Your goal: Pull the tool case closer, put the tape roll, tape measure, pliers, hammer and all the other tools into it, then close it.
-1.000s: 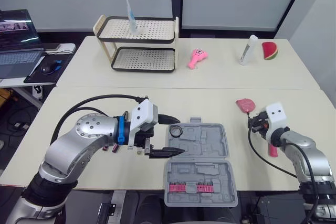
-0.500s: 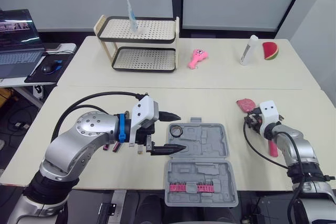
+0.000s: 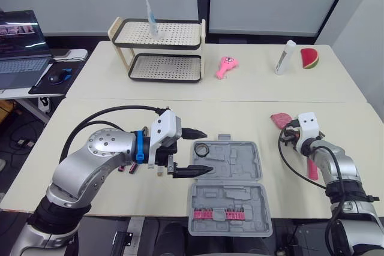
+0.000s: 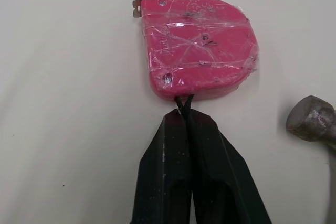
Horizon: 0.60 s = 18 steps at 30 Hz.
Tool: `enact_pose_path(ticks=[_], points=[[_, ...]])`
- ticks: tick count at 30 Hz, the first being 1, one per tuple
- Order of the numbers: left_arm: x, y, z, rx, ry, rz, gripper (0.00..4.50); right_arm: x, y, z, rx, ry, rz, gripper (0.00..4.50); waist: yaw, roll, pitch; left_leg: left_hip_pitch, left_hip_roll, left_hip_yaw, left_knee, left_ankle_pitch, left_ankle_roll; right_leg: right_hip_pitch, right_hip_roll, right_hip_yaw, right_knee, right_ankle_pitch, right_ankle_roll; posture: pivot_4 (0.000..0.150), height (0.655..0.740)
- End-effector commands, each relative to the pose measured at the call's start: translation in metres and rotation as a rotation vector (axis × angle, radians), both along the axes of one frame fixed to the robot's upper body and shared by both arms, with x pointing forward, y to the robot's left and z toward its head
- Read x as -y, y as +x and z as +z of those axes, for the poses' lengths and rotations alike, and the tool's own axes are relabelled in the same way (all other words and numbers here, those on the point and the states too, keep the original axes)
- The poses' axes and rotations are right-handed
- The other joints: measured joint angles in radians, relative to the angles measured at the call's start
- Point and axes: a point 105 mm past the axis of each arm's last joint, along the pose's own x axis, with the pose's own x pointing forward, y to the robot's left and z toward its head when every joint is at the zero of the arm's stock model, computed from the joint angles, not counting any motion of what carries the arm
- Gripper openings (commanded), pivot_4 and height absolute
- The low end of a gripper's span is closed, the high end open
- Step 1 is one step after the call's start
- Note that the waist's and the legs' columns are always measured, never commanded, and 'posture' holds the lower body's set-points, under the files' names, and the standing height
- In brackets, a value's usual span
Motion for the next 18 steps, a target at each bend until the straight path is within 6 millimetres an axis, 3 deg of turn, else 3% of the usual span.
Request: enact_pose_path(ticks=[1,9,18], points=[[0.001,-0.002,0.006,0.041,-0.012,-0.005,4.5,0.0,-0.001,0.0,0.002,0.019,-0.002,0.01,0.0,0.0,0.0,0.0,0.0,0.0,0.0,0.0,0.0,0.0,0.0,0.0,0.0,0.0,0.0,0.15,0.74],[-0.002,-0.003,0.004,0.039,-0.008,-0.001,4.5,-0.002,-0.012,0.007,0.011,0.036,0.043,0.01,0.001,0.0,0.0,0.0,0.0,0.0,0.0,0.0,0.0,0.0,0.0,0.0,0.0,0.0,0.0,0.15,0.74],[-0.007,-0.01,-0.005,0.03,0.03,-0.022,4.5,-0.005,-0.061,0.011,-0.031,0.035,0.106,0.01,0.004,0.0,0.0,-0.001,0.0,-0.001,0.0,0.0,0.0,0.0,0.0,0.0,-0.001,0.0,0.0,0.15,0.74]])
